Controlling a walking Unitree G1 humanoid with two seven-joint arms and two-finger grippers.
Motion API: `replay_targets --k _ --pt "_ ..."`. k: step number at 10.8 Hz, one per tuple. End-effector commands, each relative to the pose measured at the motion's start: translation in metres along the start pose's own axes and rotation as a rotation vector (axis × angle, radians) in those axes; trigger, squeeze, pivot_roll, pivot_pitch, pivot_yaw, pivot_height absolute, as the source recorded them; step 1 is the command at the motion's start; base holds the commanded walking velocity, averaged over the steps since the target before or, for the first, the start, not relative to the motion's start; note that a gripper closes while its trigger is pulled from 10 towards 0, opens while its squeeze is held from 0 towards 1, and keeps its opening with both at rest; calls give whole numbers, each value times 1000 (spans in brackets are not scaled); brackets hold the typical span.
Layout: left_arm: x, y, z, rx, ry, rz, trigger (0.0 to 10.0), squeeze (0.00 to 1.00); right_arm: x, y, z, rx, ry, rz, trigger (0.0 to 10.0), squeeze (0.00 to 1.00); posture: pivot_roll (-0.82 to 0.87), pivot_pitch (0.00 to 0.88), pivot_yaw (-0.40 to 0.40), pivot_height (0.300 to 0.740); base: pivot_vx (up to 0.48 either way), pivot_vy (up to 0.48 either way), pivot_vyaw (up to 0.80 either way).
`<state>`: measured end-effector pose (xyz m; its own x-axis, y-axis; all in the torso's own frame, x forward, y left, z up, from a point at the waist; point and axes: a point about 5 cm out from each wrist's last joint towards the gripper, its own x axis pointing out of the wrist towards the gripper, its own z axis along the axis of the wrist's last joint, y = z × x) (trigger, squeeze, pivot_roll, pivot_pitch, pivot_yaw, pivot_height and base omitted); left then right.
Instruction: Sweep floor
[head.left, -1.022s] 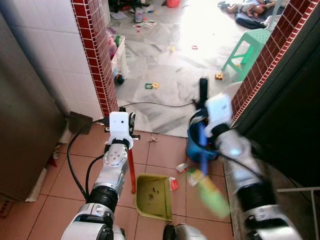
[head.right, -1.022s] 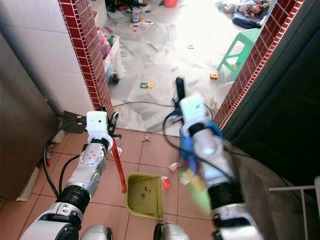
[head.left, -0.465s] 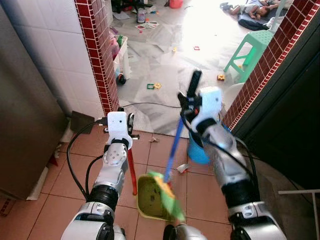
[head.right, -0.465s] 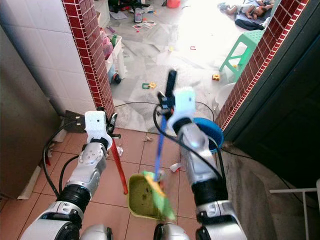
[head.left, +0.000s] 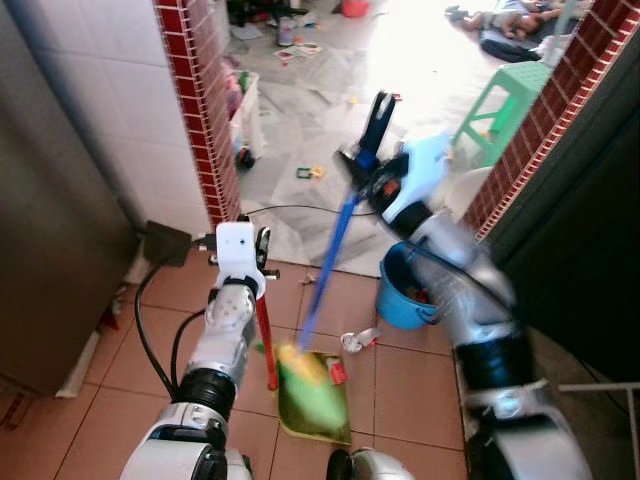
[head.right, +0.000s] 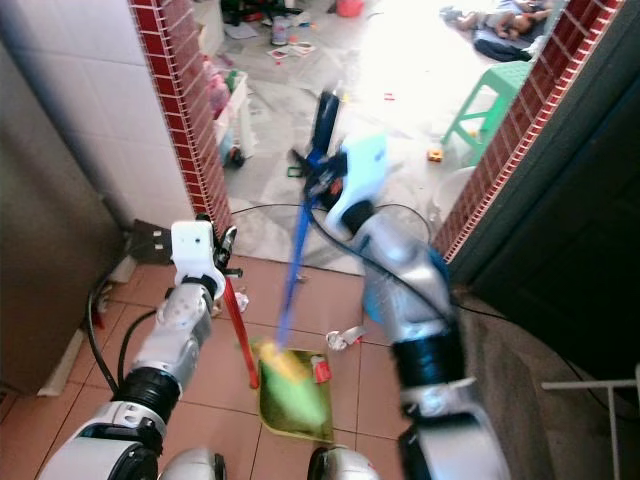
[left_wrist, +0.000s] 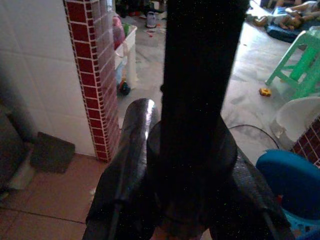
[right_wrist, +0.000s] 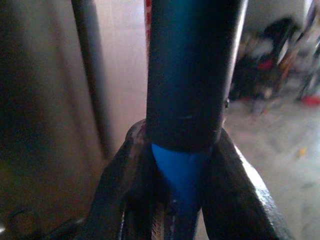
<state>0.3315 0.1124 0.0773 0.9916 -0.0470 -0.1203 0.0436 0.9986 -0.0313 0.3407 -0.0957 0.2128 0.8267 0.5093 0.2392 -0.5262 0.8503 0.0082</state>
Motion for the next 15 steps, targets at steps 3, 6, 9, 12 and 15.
replay_targets --k 3,6,9,12,15 --pt "0 3 39 38 -117 -24 10000 0 -1 -22 23 -121 -110 -143 10000 0 -42 0 -48 740 0 0 0" --pt "-17 13 36 95 -96 12 10000 0 -6 -24 -13 -258 -31 -207 10000 0 -19 16 -48 740 0 0 0" --pt "-6 23 18 124 -14 107 10000 0 -8 -8 -50 -177 56 -182 10000 0 -37 36 -45 740 0 0 0" --pt "4 17 3 90 37 134 10000 0 -6 13 -59 -115 71 -89 10000 0 -57 41 -48 740 0 0 0" --pt "3 14 -7 90 68 139 10000 0 -10 30 -48 102 119 198 10000 0 -61 37 -54 740 0 0 0"
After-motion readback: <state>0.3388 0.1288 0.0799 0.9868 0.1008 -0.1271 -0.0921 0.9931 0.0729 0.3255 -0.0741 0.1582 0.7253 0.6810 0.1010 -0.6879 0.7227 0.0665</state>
